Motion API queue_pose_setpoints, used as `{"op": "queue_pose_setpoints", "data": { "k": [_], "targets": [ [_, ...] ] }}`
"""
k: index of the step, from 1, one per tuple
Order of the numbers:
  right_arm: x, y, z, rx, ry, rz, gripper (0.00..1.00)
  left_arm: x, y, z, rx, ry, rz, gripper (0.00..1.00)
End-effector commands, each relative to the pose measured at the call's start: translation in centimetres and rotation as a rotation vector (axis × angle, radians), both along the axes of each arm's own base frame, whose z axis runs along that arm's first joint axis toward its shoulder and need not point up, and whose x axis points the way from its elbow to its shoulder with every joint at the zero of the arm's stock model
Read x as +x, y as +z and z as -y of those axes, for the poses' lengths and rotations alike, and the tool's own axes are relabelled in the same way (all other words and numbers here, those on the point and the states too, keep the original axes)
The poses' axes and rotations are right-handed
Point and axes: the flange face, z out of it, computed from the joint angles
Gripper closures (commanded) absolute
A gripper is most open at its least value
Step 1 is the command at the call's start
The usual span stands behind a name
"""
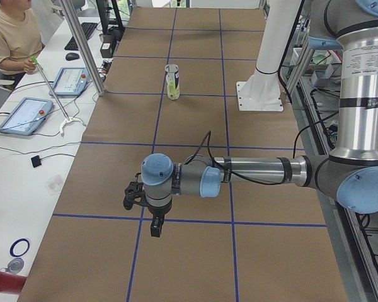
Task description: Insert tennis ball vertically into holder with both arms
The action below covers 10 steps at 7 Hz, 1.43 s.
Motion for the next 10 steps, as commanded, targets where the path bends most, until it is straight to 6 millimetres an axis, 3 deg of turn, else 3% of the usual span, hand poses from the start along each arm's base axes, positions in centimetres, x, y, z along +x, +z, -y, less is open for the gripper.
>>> {"op": "queue_pose_setpoints", "data": {
  "k": [1, 6, 10],
  "targets": [
    [0.0, 0.1, 0.0, -0.005, 0.004, -0.001, 0.01, 0.0, 0.1, -0.1, 0.000, 0.001, 0.000, 0.00],
    [0.0, 0.8, -0.5, -0.026, 0.012, -0.003, 0.01, 0.1, 1.0, -0.9, -0.023, 0.001, -0.007, 0.00],
    [0.1, 3.4, -3.0, -0.072, 0.006, -0.001, 0.01, 0.2, 0.9, -1.1, -0.022, 0.003, -0.007, 0.00]
  ]
}}
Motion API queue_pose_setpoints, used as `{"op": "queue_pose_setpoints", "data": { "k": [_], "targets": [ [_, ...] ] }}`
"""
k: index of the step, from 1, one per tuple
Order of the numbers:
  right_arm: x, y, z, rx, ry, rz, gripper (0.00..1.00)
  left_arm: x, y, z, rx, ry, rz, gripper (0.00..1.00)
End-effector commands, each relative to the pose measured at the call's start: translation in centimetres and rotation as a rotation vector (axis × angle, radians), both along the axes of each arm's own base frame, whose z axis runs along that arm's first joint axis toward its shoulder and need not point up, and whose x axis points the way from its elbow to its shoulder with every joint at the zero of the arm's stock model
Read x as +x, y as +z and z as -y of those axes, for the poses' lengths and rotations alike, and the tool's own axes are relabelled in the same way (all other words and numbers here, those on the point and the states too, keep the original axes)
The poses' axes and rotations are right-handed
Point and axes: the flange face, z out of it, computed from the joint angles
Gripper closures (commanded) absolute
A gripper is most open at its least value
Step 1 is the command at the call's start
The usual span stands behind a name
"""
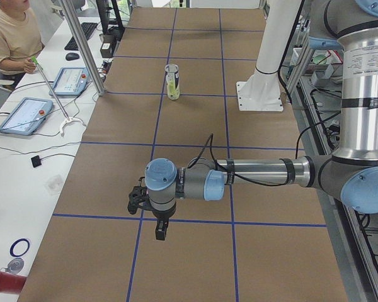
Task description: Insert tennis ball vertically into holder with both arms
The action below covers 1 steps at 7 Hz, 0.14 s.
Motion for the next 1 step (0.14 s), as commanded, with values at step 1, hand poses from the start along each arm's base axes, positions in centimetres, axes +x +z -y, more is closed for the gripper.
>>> {"op": "queue_pose_setpoints", "data": {
  "k": [1],
  "targets": [
    [0.06, 2.32, -1.55, -0.041, -0.007, -0.001, 0.01, 0.06, -0.56, 0.28, 0.013, 0.001, -0.001, 0.00]
  ]
}}
